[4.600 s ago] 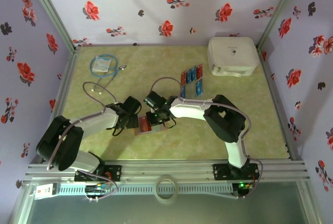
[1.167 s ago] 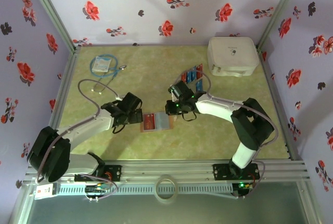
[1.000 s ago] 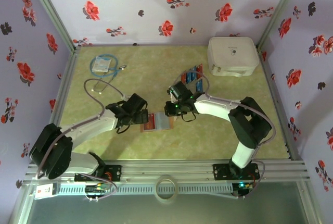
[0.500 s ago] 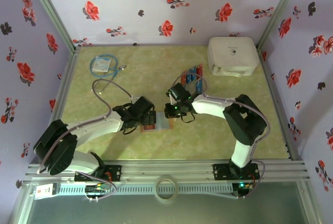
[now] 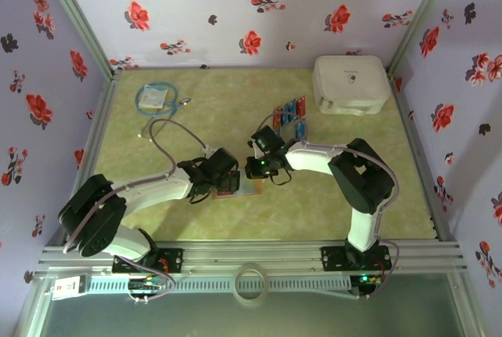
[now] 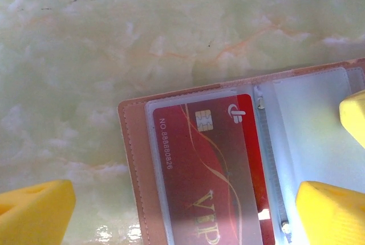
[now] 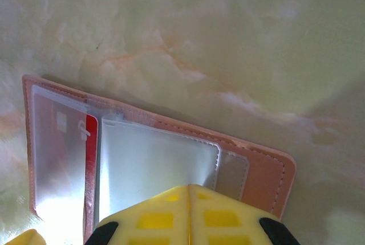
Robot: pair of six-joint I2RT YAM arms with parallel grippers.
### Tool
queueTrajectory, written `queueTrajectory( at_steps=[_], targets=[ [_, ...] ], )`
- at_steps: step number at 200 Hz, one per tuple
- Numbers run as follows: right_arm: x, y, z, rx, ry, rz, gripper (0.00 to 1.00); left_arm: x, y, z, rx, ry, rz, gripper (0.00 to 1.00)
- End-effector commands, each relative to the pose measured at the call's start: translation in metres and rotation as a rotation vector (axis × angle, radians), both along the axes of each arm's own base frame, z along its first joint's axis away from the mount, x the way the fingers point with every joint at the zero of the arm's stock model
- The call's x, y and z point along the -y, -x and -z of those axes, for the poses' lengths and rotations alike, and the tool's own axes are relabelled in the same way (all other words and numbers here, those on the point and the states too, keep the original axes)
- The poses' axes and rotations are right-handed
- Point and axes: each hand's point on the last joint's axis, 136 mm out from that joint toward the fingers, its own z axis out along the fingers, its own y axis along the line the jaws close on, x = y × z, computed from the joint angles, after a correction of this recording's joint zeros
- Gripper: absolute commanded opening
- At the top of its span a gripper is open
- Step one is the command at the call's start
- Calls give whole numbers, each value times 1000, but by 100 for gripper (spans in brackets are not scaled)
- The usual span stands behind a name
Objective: Put the credit cards into the card holder
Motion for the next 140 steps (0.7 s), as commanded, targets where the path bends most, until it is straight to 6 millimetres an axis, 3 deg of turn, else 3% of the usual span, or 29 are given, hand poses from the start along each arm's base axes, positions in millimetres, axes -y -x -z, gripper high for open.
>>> queueTrajectory(
  at_steps=[1,77,140],
  targets=[
    [-4,0,4,-18,-8,-1,7,9,-2,1,16,-9,39,100],
    [-4,1,6,-24,-10,4,6,25,-1,8,28,-2,81,100],
    [-6,1,4,-23,-16,4,6,13,9,30,-14,-58,74,100]
  ],
)
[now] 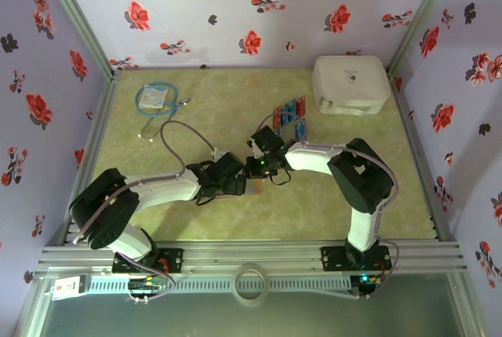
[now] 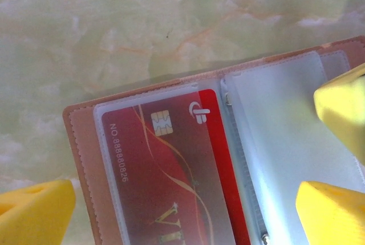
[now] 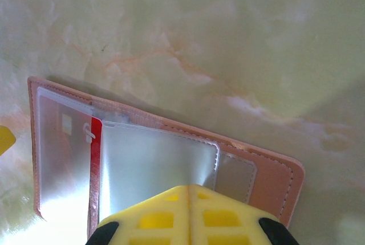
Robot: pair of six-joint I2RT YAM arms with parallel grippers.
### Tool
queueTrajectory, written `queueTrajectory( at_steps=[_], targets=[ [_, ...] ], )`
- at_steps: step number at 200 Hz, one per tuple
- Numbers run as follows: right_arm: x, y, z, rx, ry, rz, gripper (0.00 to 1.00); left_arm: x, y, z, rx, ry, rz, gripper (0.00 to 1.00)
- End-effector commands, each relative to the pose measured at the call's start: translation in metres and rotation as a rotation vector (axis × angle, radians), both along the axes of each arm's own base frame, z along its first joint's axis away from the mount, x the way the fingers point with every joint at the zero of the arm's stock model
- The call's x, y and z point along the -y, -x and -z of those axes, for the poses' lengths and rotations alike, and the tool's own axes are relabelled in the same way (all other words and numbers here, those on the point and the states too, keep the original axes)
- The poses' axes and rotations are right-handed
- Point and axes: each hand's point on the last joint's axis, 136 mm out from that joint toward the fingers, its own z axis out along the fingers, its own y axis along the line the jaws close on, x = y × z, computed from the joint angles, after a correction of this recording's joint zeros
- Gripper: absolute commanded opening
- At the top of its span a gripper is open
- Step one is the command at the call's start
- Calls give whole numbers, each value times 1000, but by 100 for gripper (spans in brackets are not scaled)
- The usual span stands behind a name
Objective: Put the credit cards into the card holder
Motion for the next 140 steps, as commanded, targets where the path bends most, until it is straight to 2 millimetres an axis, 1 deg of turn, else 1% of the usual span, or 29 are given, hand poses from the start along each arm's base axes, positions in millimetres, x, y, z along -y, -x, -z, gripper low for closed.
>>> queueTrajectory(
  at_steps=[1,9,34,47,62,75,100,140],
  targets=[
    [-3,1,4,-22,-4,5,6,-7,6,14,-18,-52,15,100],
    [-3,2,3,-25,-5,5,6,-9,7,16,-23,-61,12,100],
    [-7,-1,-8,-13,-26,8,10,-13,8,19,-28,-81,6,100],
    [-7,-4,-17,5,-32,13,16,-15,9,20,-28,-89,2,100],
    [-4,-7,-25,28,-30,26,28,-16,9,20,-27,-92,1,100],
    [-1,-9,-28,39,-27,37,33,-17,9,21,-28,-93,-2,100],
    [0,-9,-24,28,-22,43,35,-18,10,21,-29,-93,-8,100],
    [1,-6,-12,8,-17,52,36,-20,11,22,-28,-93,-14,100]
  ],
)
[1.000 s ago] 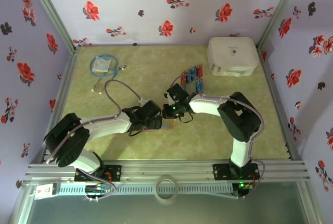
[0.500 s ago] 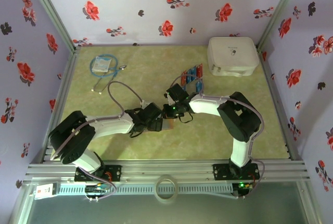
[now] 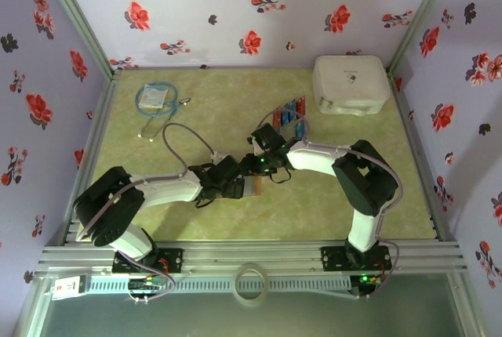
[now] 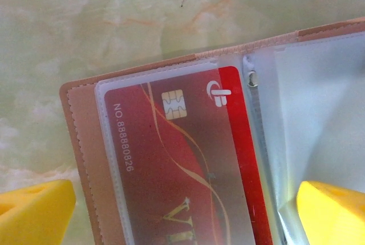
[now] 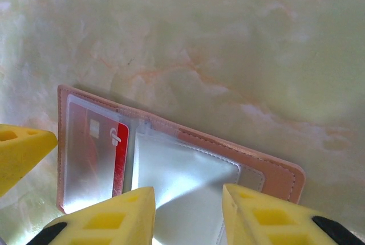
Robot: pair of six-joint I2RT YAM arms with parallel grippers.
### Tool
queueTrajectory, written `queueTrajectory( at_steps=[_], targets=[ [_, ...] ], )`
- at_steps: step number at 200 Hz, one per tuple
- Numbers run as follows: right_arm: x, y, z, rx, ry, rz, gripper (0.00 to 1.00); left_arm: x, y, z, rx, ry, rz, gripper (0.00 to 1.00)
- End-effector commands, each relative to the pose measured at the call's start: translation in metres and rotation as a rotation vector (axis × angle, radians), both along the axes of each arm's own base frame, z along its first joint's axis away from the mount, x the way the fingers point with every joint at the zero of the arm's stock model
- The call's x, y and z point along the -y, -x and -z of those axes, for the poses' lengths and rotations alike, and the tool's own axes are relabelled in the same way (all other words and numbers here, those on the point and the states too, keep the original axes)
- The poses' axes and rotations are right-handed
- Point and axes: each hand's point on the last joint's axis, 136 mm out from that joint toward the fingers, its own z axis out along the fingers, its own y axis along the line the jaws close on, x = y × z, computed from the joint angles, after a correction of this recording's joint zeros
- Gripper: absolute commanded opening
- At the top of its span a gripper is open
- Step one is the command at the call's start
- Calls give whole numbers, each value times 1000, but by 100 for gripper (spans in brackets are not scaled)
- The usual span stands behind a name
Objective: Put the credit cards into the card holder
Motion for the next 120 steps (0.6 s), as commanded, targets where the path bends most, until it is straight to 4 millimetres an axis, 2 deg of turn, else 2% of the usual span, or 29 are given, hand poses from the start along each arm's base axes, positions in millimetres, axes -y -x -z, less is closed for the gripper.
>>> queueTrajectory(
  at_steps=[1,38,104,120],
  targets=[
    [4,-2,4,-9,9,30,36,-13,5,7,-3,-54,-12,100],
    [3,1,11,-31,3,30,37,-13,5,8,-4,-56,-13,100],
    [5,4,11,-37,-3,36,39,-13,5,8,-4,-56,-13,100],
    [4,5,11,-41,-10,41,43,-12,5,8,-2,-53,-15,100]
  ],
)
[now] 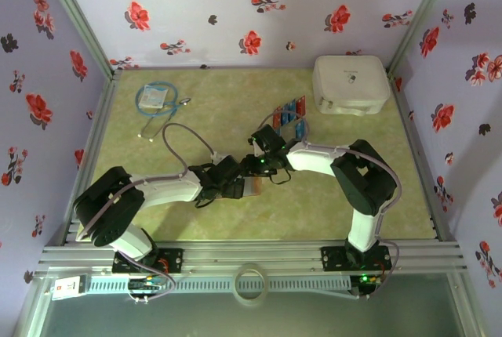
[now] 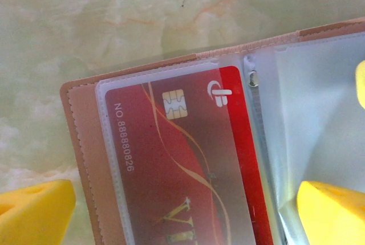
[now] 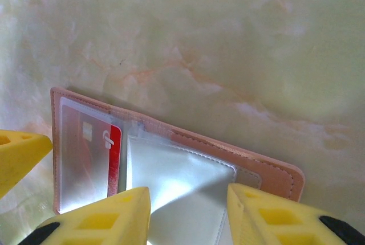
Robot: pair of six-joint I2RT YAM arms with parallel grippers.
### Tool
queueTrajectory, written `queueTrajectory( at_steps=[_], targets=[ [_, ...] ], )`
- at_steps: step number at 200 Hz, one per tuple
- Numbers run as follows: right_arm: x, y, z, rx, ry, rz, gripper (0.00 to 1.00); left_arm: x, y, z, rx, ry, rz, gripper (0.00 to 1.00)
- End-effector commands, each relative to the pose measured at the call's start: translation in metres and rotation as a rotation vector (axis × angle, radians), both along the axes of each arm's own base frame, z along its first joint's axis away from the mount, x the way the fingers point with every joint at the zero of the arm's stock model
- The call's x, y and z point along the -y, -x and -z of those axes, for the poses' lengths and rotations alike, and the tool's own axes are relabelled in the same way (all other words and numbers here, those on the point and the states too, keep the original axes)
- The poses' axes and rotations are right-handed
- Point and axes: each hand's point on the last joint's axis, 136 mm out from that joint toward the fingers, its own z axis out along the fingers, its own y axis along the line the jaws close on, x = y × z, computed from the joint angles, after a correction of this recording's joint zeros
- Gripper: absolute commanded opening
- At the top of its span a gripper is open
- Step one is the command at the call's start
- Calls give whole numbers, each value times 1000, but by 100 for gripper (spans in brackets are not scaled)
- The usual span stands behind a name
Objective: Put the credit cards into the card holder
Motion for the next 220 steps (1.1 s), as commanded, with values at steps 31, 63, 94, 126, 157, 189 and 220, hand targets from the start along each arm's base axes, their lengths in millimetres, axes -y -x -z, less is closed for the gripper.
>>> queueTrajectory(
  at_steps=[31,63,94,126,157,189,220],
  targets=[
    [-1,7,8,-45,-23,15,45,-11,4,9,-4,-54,-12,100],
    [-2,8,5,-45,-36,19,46,-11,4,8,-4,-54,-13,100],
    [2,9,-8,-18,-44,30,45,-11,4,8,-2,-54,-14,100],
    [7,10,-18,-7,-62,65,46,-11,4,8,-2,-54,-14,100],
    [8,17,-17,-19,-80,84,45,-13,5,9,-4,-60,-14,100],
    [5,24,-10,-33,-81,86,44,-14,5,9,-2,-63,-17,100],
    [-1,26,-3,-44,-78,78,43,-13,4,8,0,-61,-17,100]
  ],
)
